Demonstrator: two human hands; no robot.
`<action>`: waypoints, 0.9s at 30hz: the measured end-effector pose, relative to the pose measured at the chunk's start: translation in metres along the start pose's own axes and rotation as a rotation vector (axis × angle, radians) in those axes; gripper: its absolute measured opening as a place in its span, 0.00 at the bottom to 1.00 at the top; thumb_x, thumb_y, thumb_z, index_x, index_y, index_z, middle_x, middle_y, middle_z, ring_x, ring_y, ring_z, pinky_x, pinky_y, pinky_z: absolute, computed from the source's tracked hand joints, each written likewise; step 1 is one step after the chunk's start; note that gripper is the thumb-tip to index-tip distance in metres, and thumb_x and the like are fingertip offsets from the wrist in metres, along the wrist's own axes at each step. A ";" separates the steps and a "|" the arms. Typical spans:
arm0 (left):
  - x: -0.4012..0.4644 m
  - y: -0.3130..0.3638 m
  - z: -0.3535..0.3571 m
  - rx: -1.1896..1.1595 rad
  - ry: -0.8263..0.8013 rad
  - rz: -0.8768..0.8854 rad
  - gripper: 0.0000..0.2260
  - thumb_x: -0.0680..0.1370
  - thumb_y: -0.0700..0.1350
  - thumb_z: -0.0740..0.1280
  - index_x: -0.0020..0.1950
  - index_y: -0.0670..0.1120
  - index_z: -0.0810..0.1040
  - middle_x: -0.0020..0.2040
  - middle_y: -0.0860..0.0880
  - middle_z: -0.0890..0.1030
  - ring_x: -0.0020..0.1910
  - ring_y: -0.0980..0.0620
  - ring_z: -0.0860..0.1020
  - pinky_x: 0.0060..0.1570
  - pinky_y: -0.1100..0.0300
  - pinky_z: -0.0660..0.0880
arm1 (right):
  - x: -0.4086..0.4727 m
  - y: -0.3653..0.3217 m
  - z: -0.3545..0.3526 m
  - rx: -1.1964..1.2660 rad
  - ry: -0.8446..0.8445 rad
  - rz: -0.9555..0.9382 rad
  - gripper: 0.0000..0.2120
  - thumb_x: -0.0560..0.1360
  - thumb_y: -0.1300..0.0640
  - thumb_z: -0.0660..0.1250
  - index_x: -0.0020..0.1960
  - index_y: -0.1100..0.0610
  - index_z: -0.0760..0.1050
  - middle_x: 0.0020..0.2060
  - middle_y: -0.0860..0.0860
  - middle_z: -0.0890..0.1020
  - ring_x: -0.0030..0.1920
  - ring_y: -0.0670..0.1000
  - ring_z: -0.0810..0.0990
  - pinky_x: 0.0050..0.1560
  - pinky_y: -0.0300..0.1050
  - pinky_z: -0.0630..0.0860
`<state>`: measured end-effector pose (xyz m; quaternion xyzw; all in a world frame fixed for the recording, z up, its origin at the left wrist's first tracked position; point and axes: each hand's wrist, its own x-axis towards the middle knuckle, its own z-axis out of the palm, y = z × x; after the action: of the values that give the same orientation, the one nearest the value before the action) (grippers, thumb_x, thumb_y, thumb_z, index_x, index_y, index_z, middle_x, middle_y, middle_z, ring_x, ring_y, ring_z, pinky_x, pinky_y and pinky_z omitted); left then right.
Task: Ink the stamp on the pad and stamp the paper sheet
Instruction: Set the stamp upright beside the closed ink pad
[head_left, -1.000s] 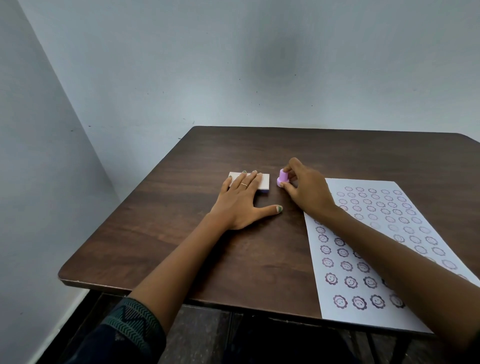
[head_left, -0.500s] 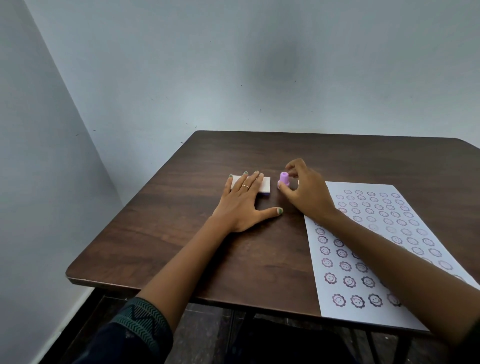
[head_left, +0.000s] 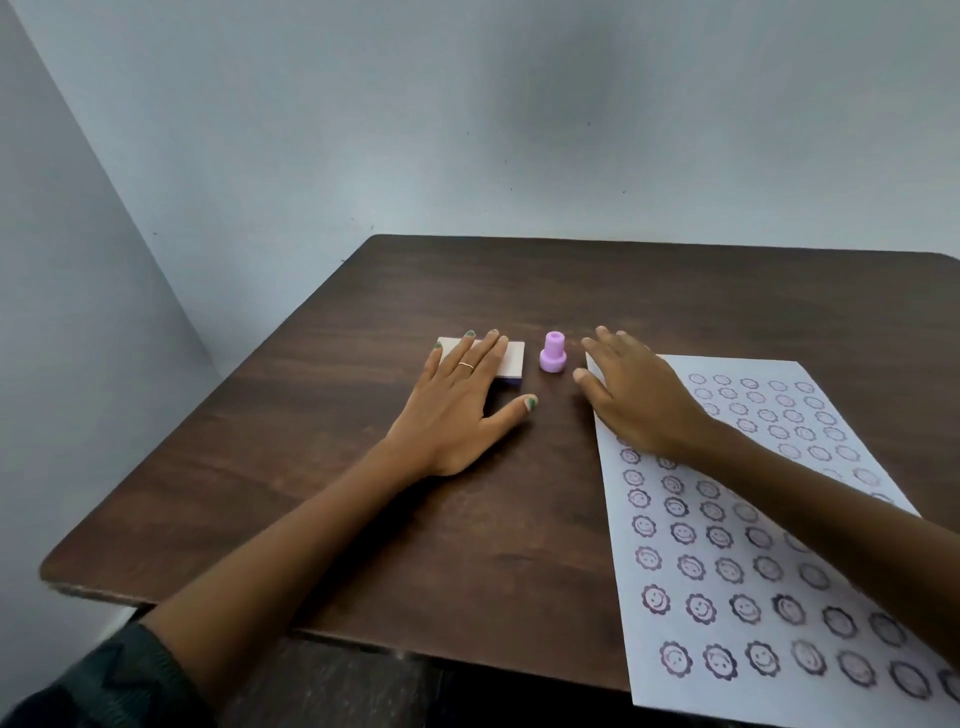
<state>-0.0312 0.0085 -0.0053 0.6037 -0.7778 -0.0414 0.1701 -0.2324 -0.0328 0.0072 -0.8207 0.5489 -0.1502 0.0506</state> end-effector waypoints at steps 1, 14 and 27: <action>0.001 0.000 0.000 0.006 -0.009 0.000 0.33 0.77 0.64 0.51 0.77 0.50 0.47 0.79 0.53 0.48 0.77 0.55 0.43 0.75 0.53 0.38 | 0.000 0.005 0.002 -0.029 -0.050 0.007 0.25 0.79 0.47 0.49 0.73 0.58 0.56 0.75 0.56 0.59 0.75 0.55 0.55 0.73 0.50 0.52; -0.002 0.005 -0.004 -0.005 -0.055 -0.033 0.35 0.74 0.68 0.47 0.77 0.53 0.46 0.77 0.58 0.46 0.76 0.60 0.40 0.74 0.56 0.35 | 0.023 0.023 0.018 -0.061 -0.062 -0.008 0.27 0.79 0.46 0.42 0.74 0.56 0.48 0.76 0.54 0.53 0.76 0.52 0.49 0.74 0.49 0.45; 0.002 0.019 -0.031 0.014 -0.225 -0.120 0.32 0.78 0.61 0.52 0.77 0.48 0.48 0.78 0.50 0.51 0.77 0.51 0.46 0.74 0.51 0.37 | 0.019 0.004 -0.011 0.017 -0.230 0.111 0.26 0.79 0.50 0.48 0.74 0.58 0.51 0.75 0.57 0.56 0.76 0.55 0.50 0.75 0.55 0.49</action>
<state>-0.0393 0.0157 0.0294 0.6420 -0.7546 -0.1135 0.0746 -0.2328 -0.0507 0.0202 -0.8006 0.5826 -0.0567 0.1282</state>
